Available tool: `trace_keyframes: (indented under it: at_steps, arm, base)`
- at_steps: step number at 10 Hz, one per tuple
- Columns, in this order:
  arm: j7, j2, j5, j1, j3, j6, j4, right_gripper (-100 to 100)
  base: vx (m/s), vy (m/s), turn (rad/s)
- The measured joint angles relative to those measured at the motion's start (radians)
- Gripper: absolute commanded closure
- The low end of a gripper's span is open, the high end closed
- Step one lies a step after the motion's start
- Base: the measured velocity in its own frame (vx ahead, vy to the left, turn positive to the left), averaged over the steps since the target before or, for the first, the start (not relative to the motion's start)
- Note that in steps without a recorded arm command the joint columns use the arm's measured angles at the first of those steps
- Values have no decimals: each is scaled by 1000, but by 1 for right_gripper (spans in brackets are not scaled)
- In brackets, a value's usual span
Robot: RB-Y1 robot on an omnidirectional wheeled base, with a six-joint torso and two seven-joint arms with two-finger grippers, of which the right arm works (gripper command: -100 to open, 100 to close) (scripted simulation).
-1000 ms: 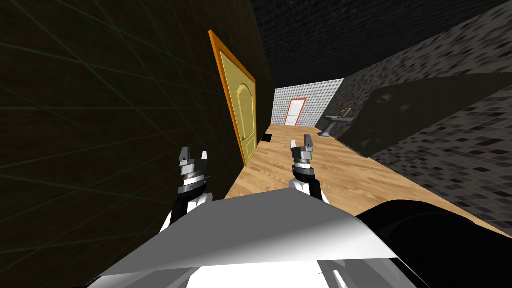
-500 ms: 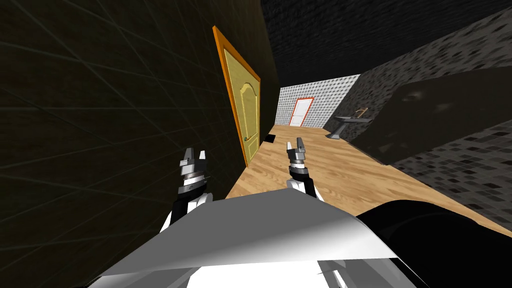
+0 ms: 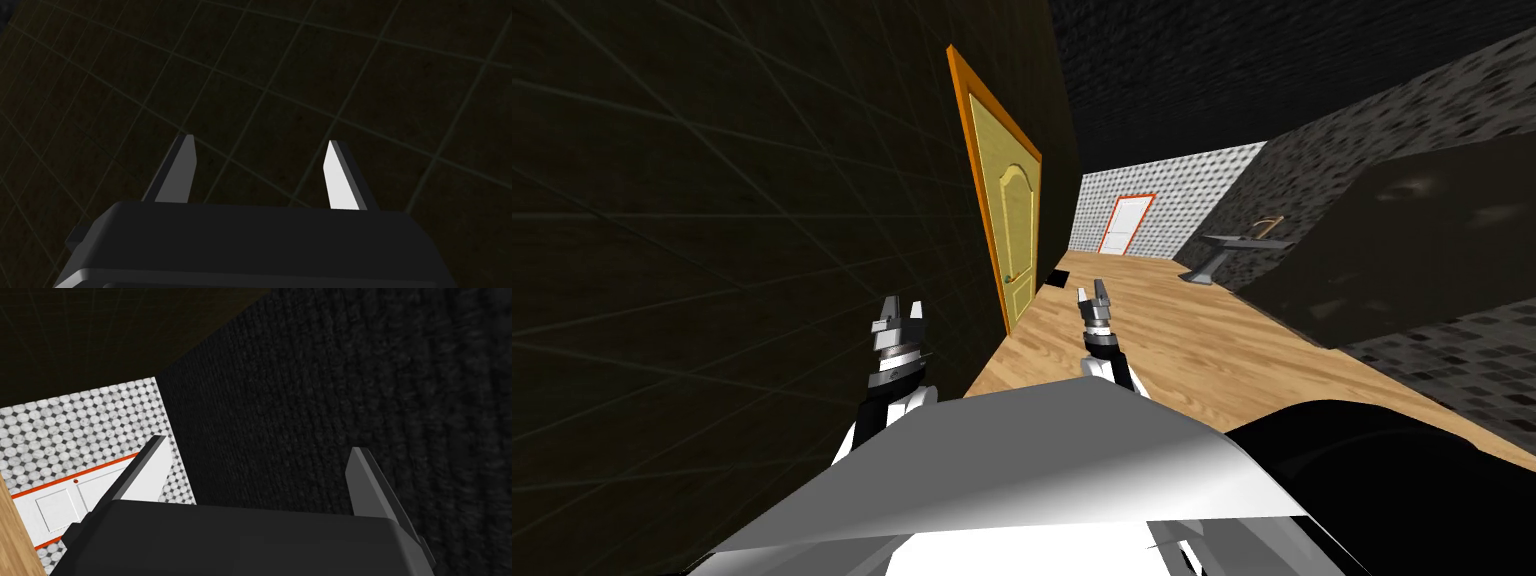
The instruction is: Pull the door open
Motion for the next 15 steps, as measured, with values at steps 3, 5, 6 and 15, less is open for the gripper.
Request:
trace_keyframes:
  at_steps: [3, 5, 6, 15]
  arm:
    - [-16, -23, -6, -25, 18, -10, 64, -100]
    - [-25, -36, -7, -49, 34, -21, 122, -100]
    - [-32, -46, -10, -58, 39, -26, 147, -100]
    - [-87, -121, -30, -156, 96, -70, 388, -100]
  base:
    - [86, -39, 141]
    - [88, -41, 144]
    - [79, -55, 144]
    - [76, -52, 145]
